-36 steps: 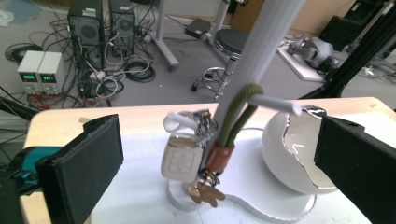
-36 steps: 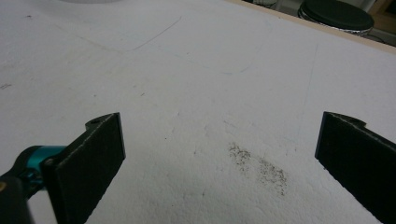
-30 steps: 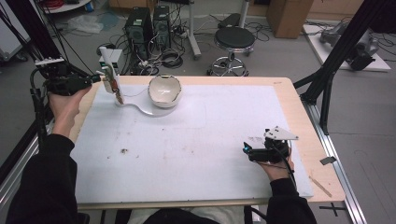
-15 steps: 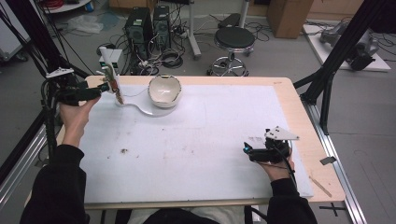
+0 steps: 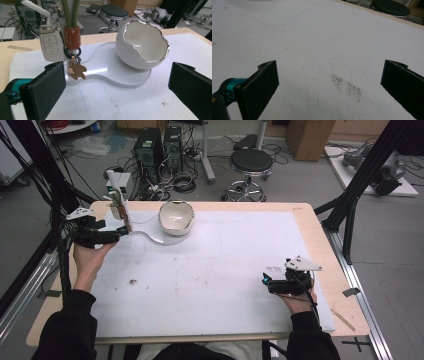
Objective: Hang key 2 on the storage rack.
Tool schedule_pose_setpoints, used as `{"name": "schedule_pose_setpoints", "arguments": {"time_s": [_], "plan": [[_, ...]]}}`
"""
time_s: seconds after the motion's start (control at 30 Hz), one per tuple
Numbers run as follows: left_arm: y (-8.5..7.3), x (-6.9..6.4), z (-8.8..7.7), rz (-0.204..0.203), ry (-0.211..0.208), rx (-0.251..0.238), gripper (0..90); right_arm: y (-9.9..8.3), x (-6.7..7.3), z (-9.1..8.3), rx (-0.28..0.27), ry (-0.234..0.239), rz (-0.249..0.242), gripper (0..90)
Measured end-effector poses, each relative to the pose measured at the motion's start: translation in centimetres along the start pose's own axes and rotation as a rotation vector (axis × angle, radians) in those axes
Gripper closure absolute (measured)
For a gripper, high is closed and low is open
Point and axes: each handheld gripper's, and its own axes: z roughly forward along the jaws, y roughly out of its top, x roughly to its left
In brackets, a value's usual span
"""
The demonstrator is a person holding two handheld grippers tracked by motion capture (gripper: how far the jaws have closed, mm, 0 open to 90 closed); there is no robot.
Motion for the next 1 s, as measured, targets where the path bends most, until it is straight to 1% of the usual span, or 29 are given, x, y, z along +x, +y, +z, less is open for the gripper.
{"name": "schedule_pose_setpoints", "arguments": {"time_s": [0.03, 0.07, 0.1, 0.13, 0.2, 0.23, 0.27, 0.33, 0.43, 0.47, 0.5, 0.6, 0.63, 0.67, 0.7, 0.77, 0.83, 0.87, 0.93, 0.97, 1.0], "plan": [[0.0, 0.0, 0.0, 0.0, 0.0, 0.0, 1.7, 0.0, 0.0, 0.0, 0.0, 0.0, 0.0, 0.5], [-0.6, -0.1, 0.0, 0.001, -0.012, 0.009, 1.7, 0.0, 0.0, 0.0, 0.0, -0.001, 0.001, 0.5], [-0.6, -0.1, 0.0, 0.001, -0.012, 0.009, 1.7, 0.0, 0.0, 0.0, 0.0, -0.001, 0.001, 0.5], [-1.4, -0.4, -0.1, 0.012, -0.008, 0.024, 1.7, 0.0, -0.1, -0.1, 0.001, 0.001, 0.005, 0.6], [-2.1, -0.7, -0.1, 0.016, -0.006, 0.034, 1.7, -0.1, -0.1, 0.0, 0.002, 0.0, 0.008, 0.6], [-2.1, -0.7, -0.1, 0.016, -0.006, 0.034, 1.7, -0.1, -0.1, 0.0, 0.002, 0.0, 0.008, 0.6], [-2.7, -0.9, -0.1, 0.022, -0.006, 0.039, 1.7, -0.1, -0.2, 0.0, -0.002, -0.003, 0.002, 0.5], [-3.3, -1.0, 0.0, 0.023, -0.009, 0.045, 1.7, -0.1, -0.1, -0.1, 0.0, -0.002, 0.008, 0.5], [-3.7, -1.2, -0.1, 0.03, -0.015, 0.051, 1.7, -0.1, -0.1, -0.1, 0.002, -0.005, 0.008, 0.5], [-3.9, -1.4, -0.2, 0.038, -0.021, 0.063, 1.7, -0.2, -0.3, -0.2, 0.004, -0.005, 0.012, 0.5], [-3.9, -1.4, -0.2, 0.038, -0.021, 0.063, 1.7, -0.2, -0.3, -0.2, 0.004, -0.005, 0.012, 0.5], [-4.3, -1.8, -0.7, 0.05, -0.031, 0.069, 1.7, -0.4, -0.5, -0.2, 0.002, -0.009, 0.019, 0.5], [-4.5, -1.9, -0.8, 0.042, -0.031, 0.066, 1.7, -0.4, -0.5, -0.3, 0.001, -0.009, 0.025, 0.6], [-4.7, -2.0, -0.9, 0.043, -0.032, 0.069, 1.7, -0.4, -0.6, -0.3, -0.001, -0.011, 0.021, 0.5], [-5.0, -2.0, -1.0, 0.047, -0.028, 0.074, 1.7, -0.4, -0.6, -0.3, -0.001, -0.01, 0.02, 0.5], [-5.4, -2.1, -1.2, 0.068, -0.012, 0.093, 1.7, -0.4, -0.6, -0.3, 0.001, -0.008, 0.021, 0.6], [-5.6, -2.1, -1.4, 0.069, -0.009, 0.092, 1.7, -0.4, -0.6, -0.3, 0.002, -0.008, 0.022, 0.5], [-6.1, -2.2, -1.8, 0.067, -0.012, 0.096, 1.7, -0.4, -0.6, -0.3, 0.002, -0.007, 0.023, 0.5], [-6.7, -2.3, -2.1, 0.078, -0.006, 0.094, 1.7, -0.4, -0.6, -0.3, 0.004, -0.006, 0.024, 0.5], [-7.0, -2.5, -2.3, 0.087, -0.003, 0.103, 1.7, -0.4, -0.6, -0.3, 0.006, -0.005, 0.028, 0.6], [-7.4, -2.7, -2.5, 0.108, 0.003, 0.1, 1.7, -0.4, -0.6, -0.3, 0.006, -0.004, 0.027, 0.5]]}}
